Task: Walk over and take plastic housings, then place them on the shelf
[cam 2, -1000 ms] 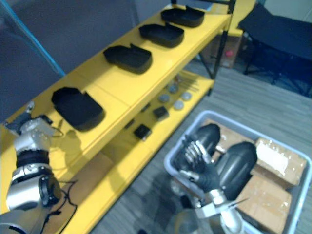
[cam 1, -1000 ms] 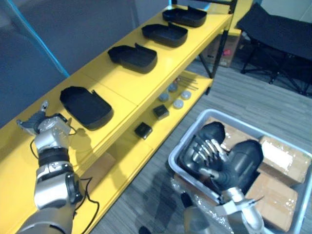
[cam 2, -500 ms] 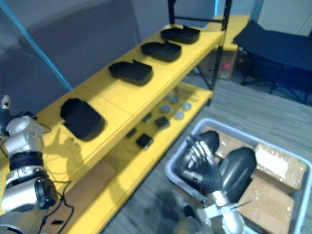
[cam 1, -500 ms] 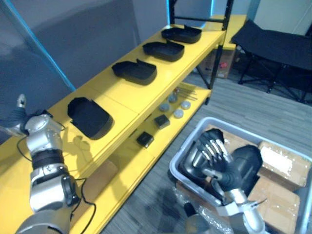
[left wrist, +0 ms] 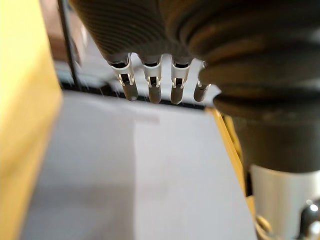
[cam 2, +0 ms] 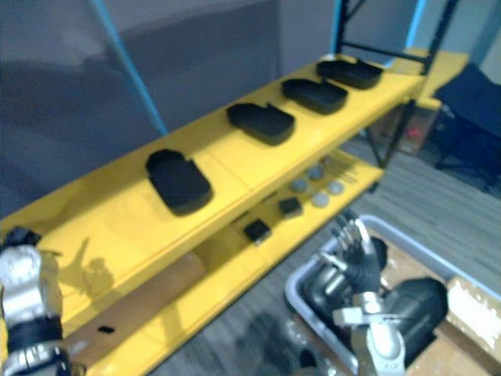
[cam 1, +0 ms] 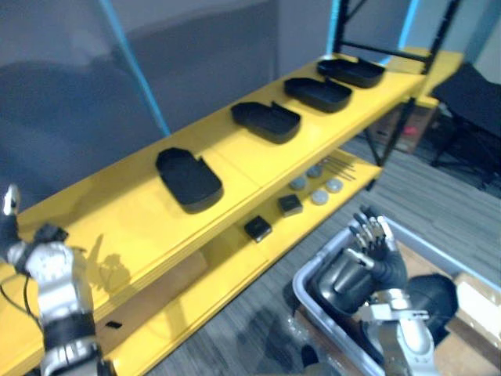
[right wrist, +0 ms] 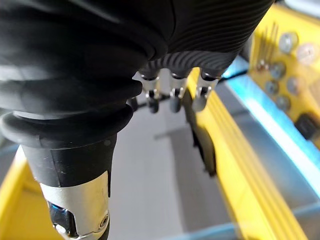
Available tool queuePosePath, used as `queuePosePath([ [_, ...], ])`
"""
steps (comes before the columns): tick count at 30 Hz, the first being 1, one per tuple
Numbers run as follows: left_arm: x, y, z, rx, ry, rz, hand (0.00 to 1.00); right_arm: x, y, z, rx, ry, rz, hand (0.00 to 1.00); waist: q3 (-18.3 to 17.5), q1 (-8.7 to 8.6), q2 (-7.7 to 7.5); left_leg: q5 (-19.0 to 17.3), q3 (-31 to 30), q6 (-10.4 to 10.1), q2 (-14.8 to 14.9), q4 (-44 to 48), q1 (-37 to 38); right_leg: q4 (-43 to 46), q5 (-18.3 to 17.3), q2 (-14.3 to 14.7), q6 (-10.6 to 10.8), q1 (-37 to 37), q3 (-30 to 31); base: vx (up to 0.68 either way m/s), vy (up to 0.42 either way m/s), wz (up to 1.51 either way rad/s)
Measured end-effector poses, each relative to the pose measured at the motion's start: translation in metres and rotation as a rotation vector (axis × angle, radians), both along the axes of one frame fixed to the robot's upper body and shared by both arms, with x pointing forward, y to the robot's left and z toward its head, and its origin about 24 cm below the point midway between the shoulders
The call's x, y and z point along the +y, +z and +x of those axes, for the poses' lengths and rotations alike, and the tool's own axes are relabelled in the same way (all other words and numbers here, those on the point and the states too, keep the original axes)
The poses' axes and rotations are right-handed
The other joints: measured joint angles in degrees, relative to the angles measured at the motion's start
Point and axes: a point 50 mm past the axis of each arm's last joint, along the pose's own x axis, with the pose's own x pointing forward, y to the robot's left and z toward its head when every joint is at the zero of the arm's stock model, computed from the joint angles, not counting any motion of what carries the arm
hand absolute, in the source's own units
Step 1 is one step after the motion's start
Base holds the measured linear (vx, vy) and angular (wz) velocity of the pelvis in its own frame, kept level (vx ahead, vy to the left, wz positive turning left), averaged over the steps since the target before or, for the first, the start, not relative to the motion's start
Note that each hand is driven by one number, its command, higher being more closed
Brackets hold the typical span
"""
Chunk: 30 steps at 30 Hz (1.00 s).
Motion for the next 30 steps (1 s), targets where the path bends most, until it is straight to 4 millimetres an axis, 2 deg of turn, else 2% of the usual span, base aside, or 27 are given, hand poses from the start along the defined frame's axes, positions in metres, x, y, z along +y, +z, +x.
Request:
queuePosePath([
  [1, -0.005, -0.012, -0.012, 0.067, -0.015, -0.007, 0.0, -0.001, 0.002, 0.002, -0.01, -0.003, -0.037, 0.0, -0.3, 1.46, -0.45, 0.0, -0.9, 0.0, -0.2, 0.0, 0.0, -0.1, -0.2, -0.2, 0.1, 0.6, -0.7, -0.03, 0.004, 0.41],
  [3, -0.01, -0.033, -0.029, 0.155, -0.02, -0.061, 0.0, -0.004, 0.007, 0.008, -0.031, -0.01, -0.084, 0.0, -0.6, 2.32, -1.01, 0.1, -2.7, 0.1, -0.6, -0.1, 0.0, -0.5, -1.0, -0.8, 0.4, 1.7, -2.8, -0.05, 0.007, 0.45],
  [4, -0.012, -0.047, -0.044, 0.214, -0.012, -0.1, 0.0, -0.005, 0.009, 0.014, -0.039, -0.003, -0.102, 0.0, -1.1, 3.33, -1.41, 0.1, -3.1, 0.2, -0.8, -0.4, 0.1, -0.5, -1.5, -1.0, 0.1, 1.9, -3.2, -0.04, 0.003, 0.33],
  [6, -0.016, -0.064, -0.06, 0.279, 0.0, -0.151, 0.0, -0.005, 0.011, 0.022, -0.045, 0.015, -0.118, 0.0, -1.5, 4.87, -1.92, 0.2, -3.8, -0.1, -1.0, -1.0, 0.1, -0.5, -1.6, -1.1, 0.0, 2.0, -3.8, -0.04, -0.015, 0.21],
  [9, -0.027, -0.096, -0.081, 0.375, 0.02, -0.267, 0.0, 0.0, 0.015, 0.038, -0.042, 0.072, -0.143, 0.0, -1.8, 5.5, -2.35, 1.1, -5.7, -0.3, -1.2, -1.5, -0.9, -0.5, -1.9, -1.5, 0.2, 2.0, -5.9, -0.04, -0.025, 0.34],
  [11, -0.039, -0.122, -0.096, 0.419, 0.034, -0.379, 0.0, 0.007, 0.015, 0.051, -0.028, 0.109, -0.138, 0.0, -1.8, 6.69, -2.37, 1.7, -5.8, -0.5, -1.4, -2.4, -0.8, -0.5, -2.0, -1.5, 0.2, 1.9, -6.2, -0.01, -0.018, 0.07],
  [14, -0.053, -0.142, -0.102, 0.468, 0.015, -0.437, 0.0, 0.016, 0.006, 0.061, 0.014, 0.137, -0.111, 0.0, -1.8, 7.28, -2.83, 2.5, -6.7, -0.4, -1.5, -3.3, -1.0, -0.4, -2.1, -1.6, 0.0, 1.9, -7.4, 0.02, -0.01, 0.14],
  [16, -0.06, -0.149, -0.098, 0.501, -0.03, -0.44, 0.0, 0.02, -0.001, 0.065, 0.05, 0.143, -0.097, 0.0, -2.0, 7.82, -3.2, 2.8, -7.5, -0.2, -1.4, -3.9, -1.0, 0.0, -2.0, -1.7, 0.2, 2.0, -8.0, 0.06, -0.004, 0.17],
  [17, -0.068, -0.155, -0.094, 0.517, -0.078, -0.455, 0.0, 0.022, -0.006, 0.07, 0.074, 0.144, -0.088, 1.0, -1.9, 8.22, -3.51, 2.9, -7.6, -0.2, -1.4, -3.9, -1.0, 0.0, -1.9, -1.8, 0.3, 2.1, -8.2, 0.07, 0.001, 0.12],
  [21, -0.091, -0.173, -0.087, 0.594, -0.225, -0.504, 0.0, 0.031, -0.016, 0.085, 0.121, 0.14, -0.05, 1.0, -1.1, 8.39, -4.54, 3.0, -8.8, -0.2, -1.6, -3.9, -1.0, 0.0, -2.1, -1.7, 0.6, 3.0, -9.4, 0.04, -0.003, 0.15],
  [24, -0.103, -0.18, -0.084, 0.646, -0.32, -0.498, 0.0, 0.04, -0.019, 0.093, 0.138, 0.163, -0.044, 1.0, -0.6, 8.85, -4.9, 3.0, -8.9, -0.2, -1.8, -4.0, -1.1, 0.1, -2.2, -1.8, 0.6, 3.0, -9.5, 0.01, 0.0, 0.02],
  [30, -0.119, -0.188, -0.078, 0.702, -0.455, -0.495, 0.0, 0.052, -0.021, 0.102, 0.143, 0.16, -0.083, 1.0, 0.4, 8.9, -4.18, 3.2, -10.5, 0.0, -2.1, -4.0, -1.0, 0.0, -2.6, -2.2, 0.9, 3.9, -11.3, -0.01, 0.002, 0.13],
])
